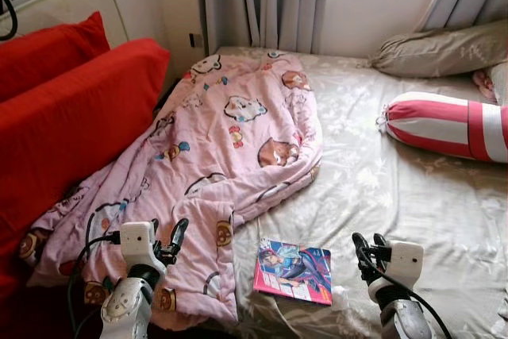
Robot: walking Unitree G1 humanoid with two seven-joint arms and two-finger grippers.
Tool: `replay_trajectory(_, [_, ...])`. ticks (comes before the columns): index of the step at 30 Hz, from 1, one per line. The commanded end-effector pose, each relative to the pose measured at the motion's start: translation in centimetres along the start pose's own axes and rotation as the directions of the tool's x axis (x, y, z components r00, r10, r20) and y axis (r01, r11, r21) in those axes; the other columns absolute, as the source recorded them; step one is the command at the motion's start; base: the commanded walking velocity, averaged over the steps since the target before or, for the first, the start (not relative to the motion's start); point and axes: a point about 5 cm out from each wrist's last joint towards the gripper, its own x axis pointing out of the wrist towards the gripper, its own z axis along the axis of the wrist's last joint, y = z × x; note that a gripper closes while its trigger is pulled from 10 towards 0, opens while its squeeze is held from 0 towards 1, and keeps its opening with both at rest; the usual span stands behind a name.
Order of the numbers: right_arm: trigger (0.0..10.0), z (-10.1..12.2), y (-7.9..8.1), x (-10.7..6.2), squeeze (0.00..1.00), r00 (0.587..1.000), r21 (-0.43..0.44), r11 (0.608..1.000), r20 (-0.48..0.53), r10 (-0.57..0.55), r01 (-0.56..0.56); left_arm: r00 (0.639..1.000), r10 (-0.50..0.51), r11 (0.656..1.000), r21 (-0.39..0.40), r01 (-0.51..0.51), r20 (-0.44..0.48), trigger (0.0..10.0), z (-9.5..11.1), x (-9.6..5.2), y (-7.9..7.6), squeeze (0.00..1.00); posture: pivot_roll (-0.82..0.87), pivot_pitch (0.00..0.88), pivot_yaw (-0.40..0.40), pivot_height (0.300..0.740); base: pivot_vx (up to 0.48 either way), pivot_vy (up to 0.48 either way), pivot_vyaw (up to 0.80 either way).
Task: Clean up the room
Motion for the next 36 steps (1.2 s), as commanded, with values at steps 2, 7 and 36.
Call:
replay_trajectory(2, [10.0,0.0,-0.3,0.1,0.0,1.0,-0.011,1.0,-0.017,-0.017,0.016,1.0,0.002,1.0,-0.006,-0.002,-0.011,10.0,0.0,-0.1,0.1,0.0,0.02,0.058,-0.02,0.665,0.0,0.0,0.0])
replay_trajectory(7, [10.0,0.0,-0.4,-0.1,0.0,1.0,0.009,1.0,-0.002,0.003,-0.003,1.0,0.0,1.0,-0.011,0.0,-0.011,10.0,0.0,-0.1,0.0,0.0,0.03,0.059,-0.025,0.65,0.0,0.0,0.0])
replay_trajectory(36, [10.0,-1.6,-0.5,-0.1,0.0,0.995,-0.014,1.0,-0.094,0.026,-0.027,0.999,0.0,0.999,-0.039,-0.002,-0.043,10.0,-0.5,-0.7,-0.3,0.0,0.03,0.071,-0.032,0.65,0.0,0.0,0.0])
